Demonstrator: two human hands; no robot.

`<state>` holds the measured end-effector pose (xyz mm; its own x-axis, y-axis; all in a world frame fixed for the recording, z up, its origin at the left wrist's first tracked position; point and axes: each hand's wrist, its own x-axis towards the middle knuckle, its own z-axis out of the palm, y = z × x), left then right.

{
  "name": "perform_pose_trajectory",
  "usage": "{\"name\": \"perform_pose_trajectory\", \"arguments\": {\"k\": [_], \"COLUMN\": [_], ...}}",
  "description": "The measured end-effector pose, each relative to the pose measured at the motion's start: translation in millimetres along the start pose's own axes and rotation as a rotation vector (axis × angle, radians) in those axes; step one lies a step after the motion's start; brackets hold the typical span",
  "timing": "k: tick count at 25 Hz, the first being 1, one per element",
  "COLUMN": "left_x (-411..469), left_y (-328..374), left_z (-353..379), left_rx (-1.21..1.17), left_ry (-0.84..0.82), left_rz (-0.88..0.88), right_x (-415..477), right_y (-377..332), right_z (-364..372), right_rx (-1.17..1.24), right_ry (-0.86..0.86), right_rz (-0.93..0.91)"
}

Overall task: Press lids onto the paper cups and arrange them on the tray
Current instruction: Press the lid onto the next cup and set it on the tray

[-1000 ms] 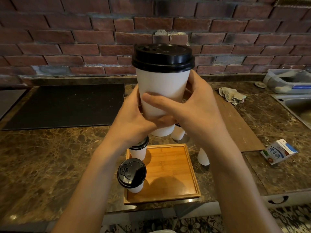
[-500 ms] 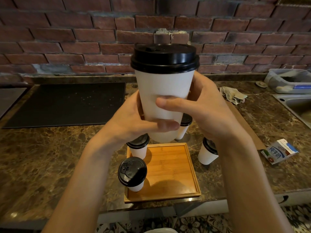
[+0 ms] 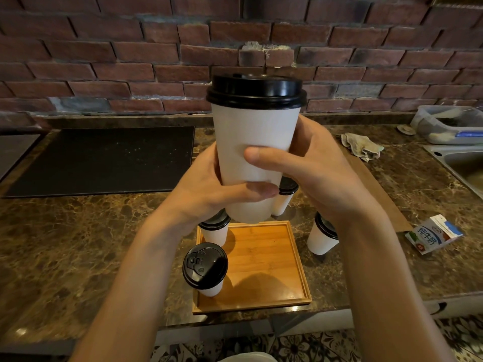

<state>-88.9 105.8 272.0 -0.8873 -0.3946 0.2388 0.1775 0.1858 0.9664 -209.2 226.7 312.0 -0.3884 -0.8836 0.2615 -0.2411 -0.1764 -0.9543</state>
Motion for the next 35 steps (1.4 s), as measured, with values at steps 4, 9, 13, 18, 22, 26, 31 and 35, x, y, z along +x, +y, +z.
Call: {"name": "perform_pose_trajectory", "arguments": {"k": [4, 9, 13, 18, 22, 26, 31, 35], "left_x": [2, 4, 7, 5, 2, 1, -3, -7], "left_y": [0, 3, -1, 4, 8, 9, 16, 21], "left_z": [1, 6, 11, 10, 6, 2, -3, -4], "left_rx": [0.029, 0.089, 0.109, 0.130, 0.137, 0.103, 0.028, -0.008], "left_ry": [0.068, 0.179, 0.243, 0.187, 0.131, 0.089, -0.044, -0.122], "left_rz": [0.022, 0.070, 0.085, 0.086, 0.108, 0.102, 0.092, 0.104], "right_x": [0, 2, 2, 1, 0, -1, -5, -10], "right_y": [-5, -7, -3, -6, -10, -11, -11, -13], "right_z": [3, 8, 18, 15, 10, 7, 2, -1], "right_rx": [-0.069, -0.130, -0.168, -0.196, -0.180, -0.133, 0.028, 0.088], "right_ry": [0.045, 0.134, 0.245, 0.251, 0.227, 0.187, 0.069, -0.023], "right_rz": [-0.009, -0.005, -0.001, 0.013, 0.004, -0.015, -0.043, -0.077]}}
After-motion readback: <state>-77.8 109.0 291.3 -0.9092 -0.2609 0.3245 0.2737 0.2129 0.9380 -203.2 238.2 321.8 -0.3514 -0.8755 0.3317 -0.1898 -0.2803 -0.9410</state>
